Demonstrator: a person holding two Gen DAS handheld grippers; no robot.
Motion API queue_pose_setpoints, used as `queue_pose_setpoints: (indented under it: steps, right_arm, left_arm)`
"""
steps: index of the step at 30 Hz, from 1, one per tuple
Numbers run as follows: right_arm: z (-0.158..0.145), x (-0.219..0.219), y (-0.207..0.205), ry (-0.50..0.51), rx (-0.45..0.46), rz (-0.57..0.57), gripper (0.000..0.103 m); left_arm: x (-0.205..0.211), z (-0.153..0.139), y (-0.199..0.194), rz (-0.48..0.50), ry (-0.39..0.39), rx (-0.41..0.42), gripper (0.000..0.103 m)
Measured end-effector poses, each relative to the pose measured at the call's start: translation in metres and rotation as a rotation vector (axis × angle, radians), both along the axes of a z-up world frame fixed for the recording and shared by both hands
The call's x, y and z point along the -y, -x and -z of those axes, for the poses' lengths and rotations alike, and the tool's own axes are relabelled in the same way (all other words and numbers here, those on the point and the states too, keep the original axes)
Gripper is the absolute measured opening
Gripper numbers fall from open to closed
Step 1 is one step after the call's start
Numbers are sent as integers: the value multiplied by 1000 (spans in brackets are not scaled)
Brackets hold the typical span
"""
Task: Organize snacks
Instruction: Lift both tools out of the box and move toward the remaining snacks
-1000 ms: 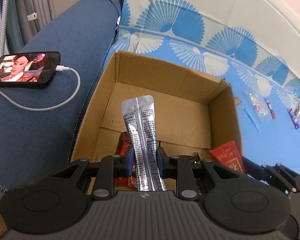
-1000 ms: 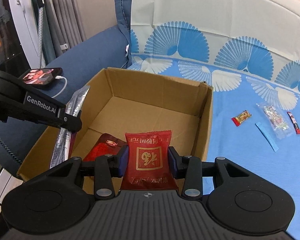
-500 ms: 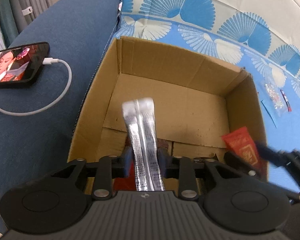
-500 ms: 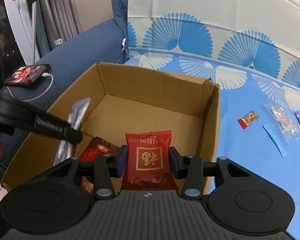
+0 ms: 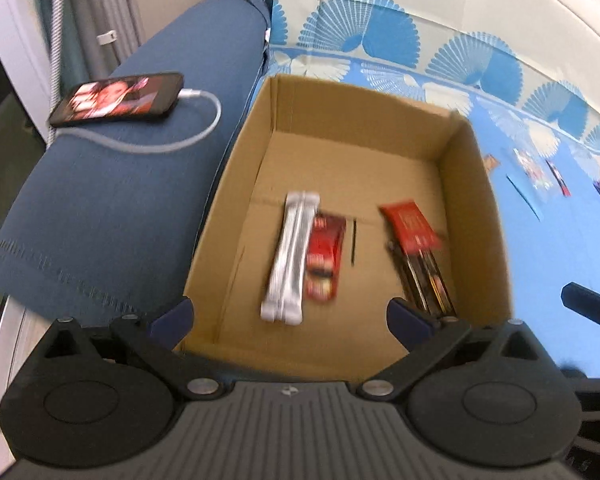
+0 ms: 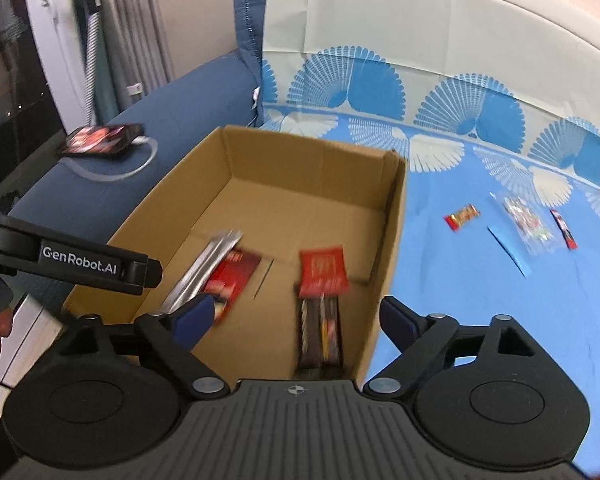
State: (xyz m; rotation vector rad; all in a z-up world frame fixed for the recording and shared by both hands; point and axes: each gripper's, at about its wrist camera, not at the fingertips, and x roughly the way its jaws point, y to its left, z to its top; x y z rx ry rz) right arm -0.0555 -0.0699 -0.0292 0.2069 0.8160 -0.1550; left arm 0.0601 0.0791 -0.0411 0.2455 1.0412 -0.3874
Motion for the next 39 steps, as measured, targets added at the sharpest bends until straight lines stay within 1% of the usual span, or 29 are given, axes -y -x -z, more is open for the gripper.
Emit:
queue_pose_setpoints:
  steps: [5,9,14,19,28,39]
  right_arm:
    - [-15,-19,35,41,20,-26,97]
    - [-29,-31,60,69,62,-38,98]
    - [-44,-43,88,116,124,-44,99]
    - [-57,-47,113,124,176,-20,100]
    - [-68,-55,136,144,235,-13,100]
    - [-66,-45,147,116,256,20,101]
  left_arm:
    - [-18,-15,46,2,0,47,103]
    - [-27,-31,74,4,16,98,103]
    - [-33,-47,103,9,36,151,103]
    - [-39,-61,125,10,55,203,103]
    - [-46,-77,150,9,73,256,103]
    - [-36,-82,160,36,54,285,103]
